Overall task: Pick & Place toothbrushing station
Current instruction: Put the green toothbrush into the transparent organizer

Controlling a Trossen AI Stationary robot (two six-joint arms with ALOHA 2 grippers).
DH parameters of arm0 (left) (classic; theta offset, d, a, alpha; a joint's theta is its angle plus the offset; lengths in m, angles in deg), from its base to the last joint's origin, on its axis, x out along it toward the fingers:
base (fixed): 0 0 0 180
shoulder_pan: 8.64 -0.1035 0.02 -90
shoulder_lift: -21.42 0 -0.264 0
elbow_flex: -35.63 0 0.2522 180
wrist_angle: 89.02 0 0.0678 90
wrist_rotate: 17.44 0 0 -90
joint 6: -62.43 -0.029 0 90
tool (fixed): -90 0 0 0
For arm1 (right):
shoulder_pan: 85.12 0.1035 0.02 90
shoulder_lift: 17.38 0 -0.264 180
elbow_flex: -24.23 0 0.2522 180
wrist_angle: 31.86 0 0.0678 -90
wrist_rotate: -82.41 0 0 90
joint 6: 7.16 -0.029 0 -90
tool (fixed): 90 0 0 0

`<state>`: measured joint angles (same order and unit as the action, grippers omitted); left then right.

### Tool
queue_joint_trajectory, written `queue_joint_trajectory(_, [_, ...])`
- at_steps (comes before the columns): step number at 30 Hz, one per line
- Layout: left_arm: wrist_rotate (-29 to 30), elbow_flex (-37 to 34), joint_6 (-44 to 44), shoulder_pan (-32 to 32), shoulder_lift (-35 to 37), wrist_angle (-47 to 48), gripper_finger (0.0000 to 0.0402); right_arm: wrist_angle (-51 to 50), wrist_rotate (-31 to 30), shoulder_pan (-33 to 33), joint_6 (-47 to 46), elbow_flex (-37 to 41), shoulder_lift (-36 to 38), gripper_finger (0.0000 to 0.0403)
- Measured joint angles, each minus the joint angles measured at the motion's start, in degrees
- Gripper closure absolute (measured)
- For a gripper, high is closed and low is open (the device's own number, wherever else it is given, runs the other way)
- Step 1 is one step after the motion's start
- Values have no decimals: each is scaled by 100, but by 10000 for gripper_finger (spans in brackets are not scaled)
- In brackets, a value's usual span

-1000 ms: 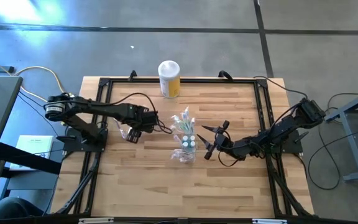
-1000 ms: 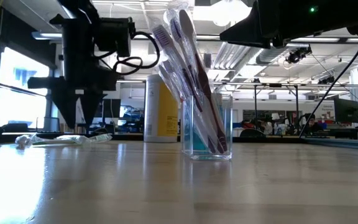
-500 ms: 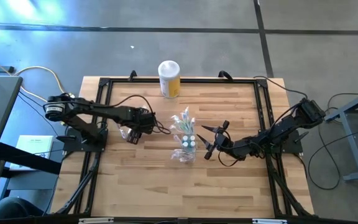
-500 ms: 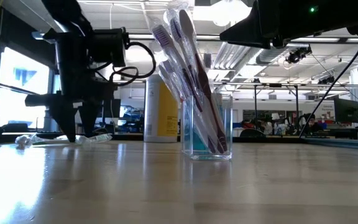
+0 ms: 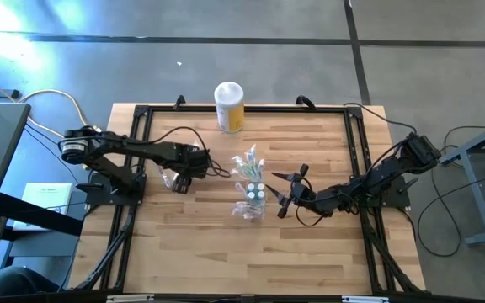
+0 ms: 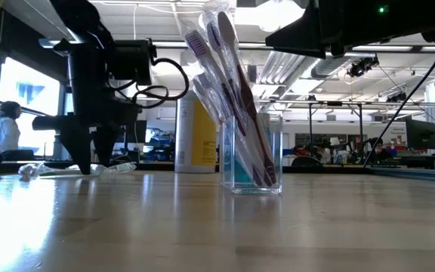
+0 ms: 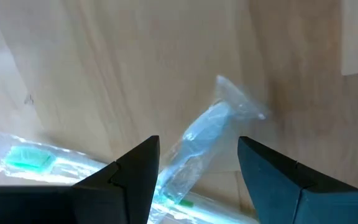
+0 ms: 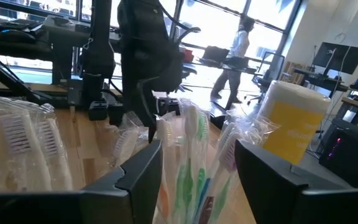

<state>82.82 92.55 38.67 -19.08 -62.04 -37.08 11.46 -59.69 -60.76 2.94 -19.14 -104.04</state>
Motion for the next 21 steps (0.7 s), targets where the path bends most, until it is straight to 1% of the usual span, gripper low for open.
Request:
queue_joint_trajectory(6, [-46,0,4,-366,-2,-31,192,-33,2,2,-1,0,-2,209])
queue_joint_trajectory(11, [-46,-31,-46,-555,-2,-109,192,-33,2,2,1,0,-2,209])
queue_joint_trajectory(18, [-50,-614,-385,-603,29,-723,192,-54,2,2,1,0,-2,209])
queue_joint_trajectory(21, [-44,-702,-458,-602,29,-800,192,-83,4,2,-1,0,-2,209])
